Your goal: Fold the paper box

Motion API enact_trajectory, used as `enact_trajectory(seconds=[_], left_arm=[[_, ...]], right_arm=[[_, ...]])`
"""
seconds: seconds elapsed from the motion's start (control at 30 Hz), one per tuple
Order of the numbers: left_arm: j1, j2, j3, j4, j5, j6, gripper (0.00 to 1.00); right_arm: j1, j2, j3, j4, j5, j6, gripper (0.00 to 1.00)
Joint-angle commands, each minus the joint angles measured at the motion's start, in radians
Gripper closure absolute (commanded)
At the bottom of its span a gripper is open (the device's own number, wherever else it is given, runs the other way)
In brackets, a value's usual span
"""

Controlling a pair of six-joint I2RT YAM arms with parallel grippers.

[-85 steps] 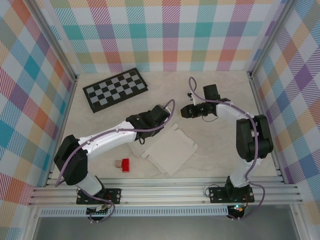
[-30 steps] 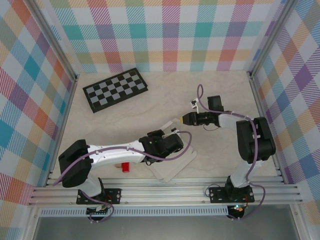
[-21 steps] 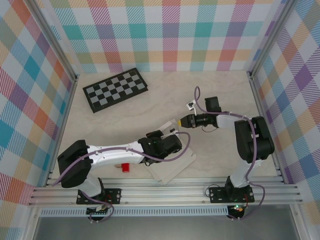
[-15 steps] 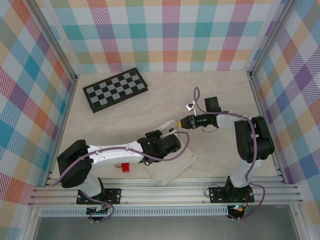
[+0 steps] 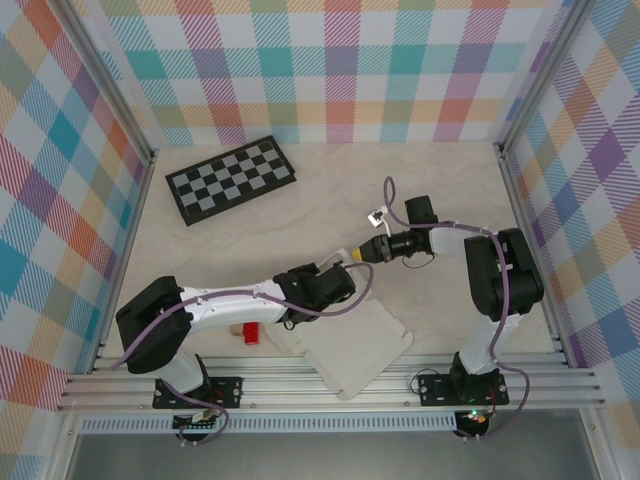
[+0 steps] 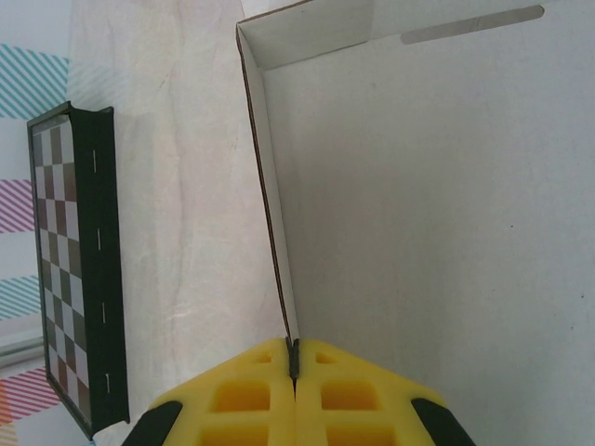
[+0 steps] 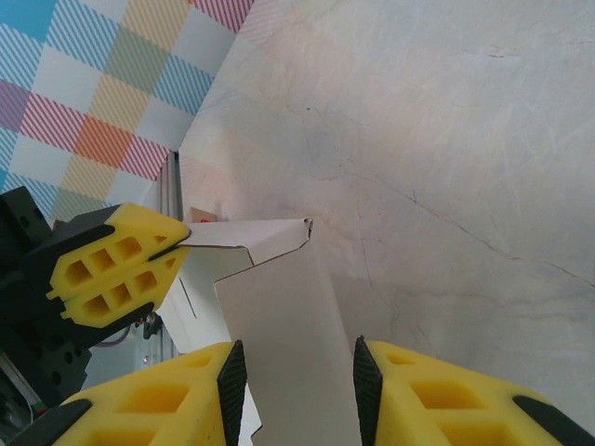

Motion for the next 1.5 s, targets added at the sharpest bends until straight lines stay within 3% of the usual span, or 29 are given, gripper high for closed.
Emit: enact_trajectory(seconds=[0.0, 0.4, 0.53, 0.67, 0.77, 0.93, 1.23, 1.47], left_arm=[[0.021, 0.009, -0.008, 0.007, 0.037, -0.001, 1.0], [0.059, 0.002, -0.017, 0.04, 0.05, 0.004, 1.0], [0.072, 0.011, -0.018, 0.059, 0.065, -0.009, 1.0], [0.092, 0.025, -0.02, 0.098, 0.091, -0.039, 1.0], [0.098, 0.051, -0.024, 0.148, 0.11, -0.06, 1.0], [0.103, 0.077, -0.046, 0.195, 0.122, -0.085, 1.0], [0.103, 0.078, -0.048, 0.206, 0.133, -0.087, 1.0], [0.103, 0.059, -0.049, 0.213, 0.134, -0.096, 1.0]], right_arm=[[0.011, 0.013, 0.025, -0.078, -0.047, -0.079, 0.61], [0.02, -0.048, 0.07, -0.171, -0.054, -0.06, 0.62], [0.011, -0.133, 0.07, -0.203, 0.286, 0.083, 0.61], [-0.042, -0.261, -0.014, -0.239, 0.47, 0.269, 0.62], [-0.046, -0.339, -0.083, -0.327, 0.469, 0.323, 0.64], [-0.046, -0.461, -0.249, -0.318, 0.431, 0.374, 0.63], [-0.046, -0.405, -0.316, -0.201, 0.514, 0.445, 0.62], [-0.037, -0.331, -0.301, -0.108, 0.508, 0.44, 0.61]])
